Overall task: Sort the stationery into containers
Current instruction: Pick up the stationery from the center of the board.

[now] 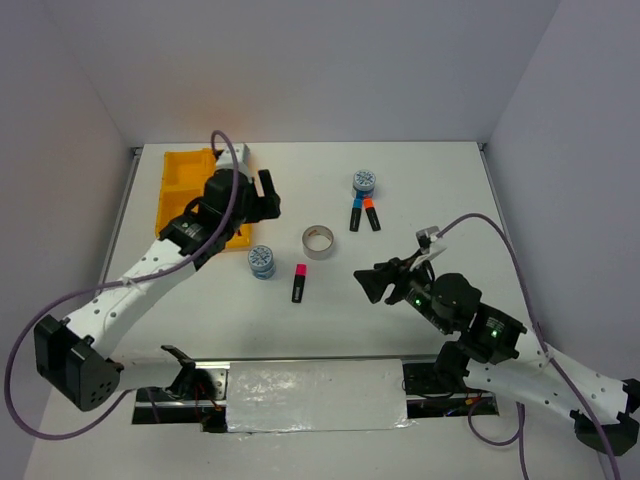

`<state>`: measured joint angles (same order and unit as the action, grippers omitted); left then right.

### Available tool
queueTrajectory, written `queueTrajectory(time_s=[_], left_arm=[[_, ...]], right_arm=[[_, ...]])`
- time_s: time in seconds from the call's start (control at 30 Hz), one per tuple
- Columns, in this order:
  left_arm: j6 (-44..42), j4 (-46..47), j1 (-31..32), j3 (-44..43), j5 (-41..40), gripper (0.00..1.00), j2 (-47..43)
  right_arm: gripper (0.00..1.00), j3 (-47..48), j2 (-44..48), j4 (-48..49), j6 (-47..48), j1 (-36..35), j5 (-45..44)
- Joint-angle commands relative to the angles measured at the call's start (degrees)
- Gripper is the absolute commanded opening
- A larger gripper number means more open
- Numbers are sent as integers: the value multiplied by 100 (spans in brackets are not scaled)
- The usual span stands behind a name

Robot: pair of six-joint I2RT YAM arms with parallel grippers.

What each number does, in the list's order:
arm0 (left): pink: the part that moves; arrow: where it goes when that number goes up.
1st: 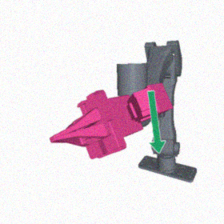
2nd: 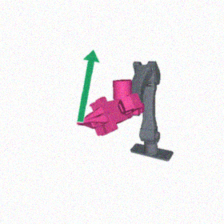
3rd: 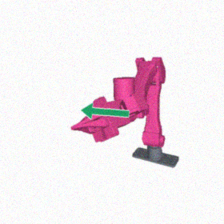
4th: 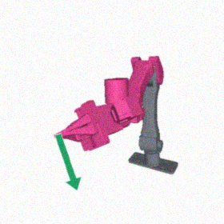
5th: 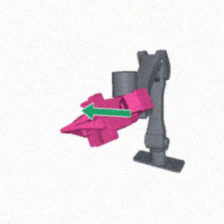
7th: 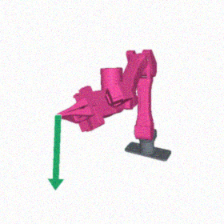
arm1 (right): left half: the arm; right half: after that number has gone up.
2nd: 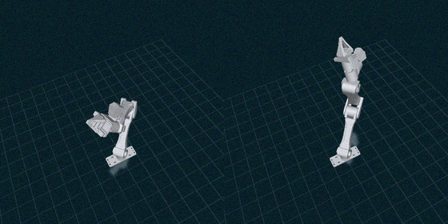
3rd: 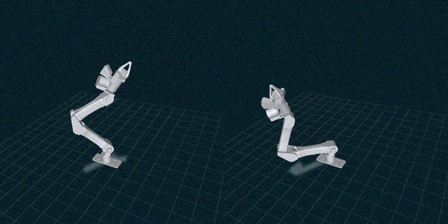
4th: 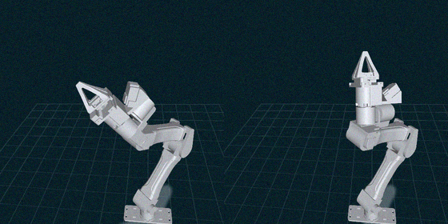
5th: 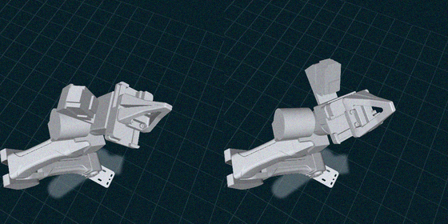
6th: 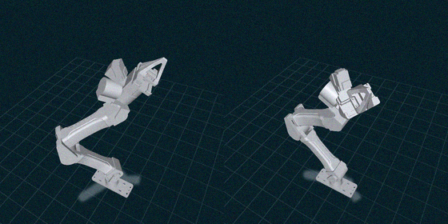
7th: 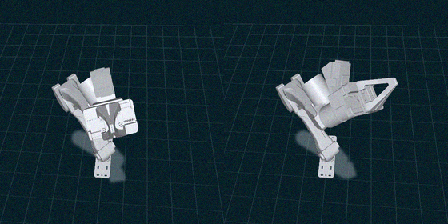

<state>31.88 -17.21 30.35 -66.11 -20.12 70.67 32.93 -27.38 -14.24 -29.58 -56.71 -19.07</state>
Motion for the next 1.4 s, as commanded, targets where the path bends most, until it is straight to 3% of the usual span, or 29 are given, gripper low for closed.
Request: queueTrajectory(time_s=[0.0,0.27,0.63,0.87,0.93,1.0,1.07,1.13,1.3,1.37], left_arm=[[-102,-28,470,-60,289,88,646],[-366,499,595,-429,798,85,2290],[-463,746,604,-930,483,80,3575],[-481,754,499,-1211,359,59,4182],[-472,816,472,-1220,482,34,4226],[-463,886,446,-1238,526,18,4218],[-498,1122,428,-1186,684,16,4052],[-481,1264,358,-1115,868,2,3832],[-305,1353,16,-1123,686,0,3182],[-122,1099,-256,-1411,-30,0,2953]], right_arm=[[70,-67,565,-237,-443,19,-335],[70,-173,1182,-641,-408,20,-97],[70,-322,927,-255,-206,28,457],[69,-366,953,-263,-153,28,483],[69,-366,997,-290,-144,28,457],[69,-366,1041,-307,-127,28,422],[69,-357,1041,-325,-100,28,387],[69,-322,1006,-386,-74,37,352],[70,-296,988,-387,-30,20,316],[70,-313,971,-352,-21,20,316]])
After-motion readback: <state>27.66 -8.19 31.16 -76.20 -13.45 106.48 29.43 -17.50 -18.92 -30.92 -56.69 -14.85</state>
